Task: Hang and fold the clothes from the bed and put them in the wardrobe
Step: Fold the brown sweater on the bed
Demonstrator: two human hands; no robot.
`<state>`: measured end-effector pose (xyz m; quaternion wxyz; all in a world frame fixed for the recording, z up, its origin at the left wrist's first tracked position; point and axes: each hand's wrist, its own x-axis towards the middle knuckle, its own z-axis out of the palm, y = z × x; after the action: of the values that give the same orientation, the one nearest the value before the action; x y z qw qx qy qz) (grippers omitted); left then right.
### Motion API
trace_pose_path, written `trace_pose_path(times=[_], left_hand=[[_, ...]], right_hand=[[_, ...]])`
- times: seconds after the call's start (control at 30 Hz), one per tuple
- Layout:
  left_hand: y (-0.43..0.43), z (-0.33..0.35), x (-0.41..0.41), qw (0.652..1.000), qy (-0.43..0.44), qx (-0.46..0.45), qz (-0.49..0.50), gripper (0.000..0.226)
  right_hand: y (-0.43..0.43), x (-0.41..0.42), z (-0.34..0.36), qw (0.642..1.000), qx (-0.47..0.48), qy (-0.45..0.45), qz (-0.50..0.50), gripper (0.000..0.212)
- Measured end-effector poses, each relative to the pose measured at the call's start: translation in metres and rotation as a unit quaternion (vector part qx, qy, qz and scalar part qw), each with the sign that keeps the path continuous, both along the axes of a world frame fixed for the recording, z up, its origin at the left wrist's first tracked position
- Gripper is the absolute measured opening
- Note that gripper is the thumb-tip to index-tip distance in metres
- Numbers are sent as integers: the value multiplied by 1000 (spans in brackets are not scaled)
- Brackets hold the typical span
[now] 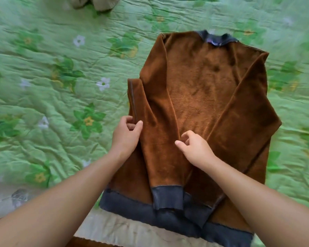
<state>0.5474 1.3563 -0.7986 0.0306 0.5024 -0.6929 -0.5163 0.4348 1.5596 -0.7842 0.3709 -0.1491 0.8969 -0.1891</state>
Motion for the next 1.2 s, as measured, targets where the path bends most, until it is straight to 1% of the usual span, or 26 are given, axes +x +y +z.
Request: trace_pose_path(times=[0.1,0.17,0.23,0.27,0.3,0.37,0.4,0.43,0.47,0.5,0.57,0.6,0.67,0.7,0.73,0.77,0.83,0.87,0.93,1.0,1.1,1.13,1.17,1.2], left_hand=[[-39,9,-37,997,45,46,51,53],[-59,13,-61,988,74,108,78,56],[-74,14,-84,967,118,195,113,53],[-79,15,-94,958,131,222,126,51],[-84,14,-101,954,133,236,130,49],[-92,12,-111,958,119,235,110,45],[-94,12,-114,962,113,231,87,44],[-96,11,-115,964,112,234,64,44],[-97,11,-115,961,116,246,45,47],[-97,10,-114,955,120,269,30,52],[-91,8,-107,935,121,333,14,63],[-85,7,-104,926,115,359,3,68],[-74,6,-101,920,95,379,-21,75],[-71,4,-102,922,91,375,-22,75],[-69,4,-103,925,91,368,-11,71],[-69,3,-106,928,95,361,13,64],[-71,1,-111,927,106,353,72,46],[-72,0,-114,923,114,351,105,38],[-77,0,-118,900,150,366,181,25],[-84,-1,-120,863,188,398,249,25],[-96,-4,-119,809,240,437,312,33],[-98,-6,-120,799,254,439,322,36],[-99,-7,-120,801,256,432,324,41],[-99,-8,-120,816,250,417,313,46]], right_hand=[[-49,-47,3,997,-62,-2,-46,44],[-86,-78,5,992,-98,-4,-82,49],[-127,-109,8,984,-131,0,-120,55],[-147,-125,9,979,-150,2,-138,57],[-166,-139,10,974,-167,-3,-153,58],[-200,-163,8,969,-178,-33,-168,58],[-212,-172,5,968,-174,-54,-170,51],[-219,-178,1,966,-175,-70,-176,38],[-221,-184,-3,961,-183,-72,-192,19],[-217,-189,-5,956,-190,-58,-217,8],[-194,-200,-11,947,-180,-26,-266,10],[-179,-203,-12,949,-156,-27,-272,13],[-157,-206,-12,971,-73,-66,-217,21],[-154,-211,-11,976,-55,-77,-196,22],[-158,-217,-10,975,-68,-75,-197,22],[-166,-225,-8,968,-103,-77,-213,24],[-189,-243,-9,938,-186,-116,-268,29],[-200,-250,-10,925,-212,-139,-283,29],[-220,-257,-13,925,-207,-169,-269,22],[-240,-262,-14,928,-205,-188,-249,16],[-265,-266,-13,916,-248,-203,-240,22],[-269,-265,-14,917,-249,-205,-235,22],[-270,-263,-16,918,-247,-210,-228,22],[-268,-261,-18,917,-248,-216,-226,21]])
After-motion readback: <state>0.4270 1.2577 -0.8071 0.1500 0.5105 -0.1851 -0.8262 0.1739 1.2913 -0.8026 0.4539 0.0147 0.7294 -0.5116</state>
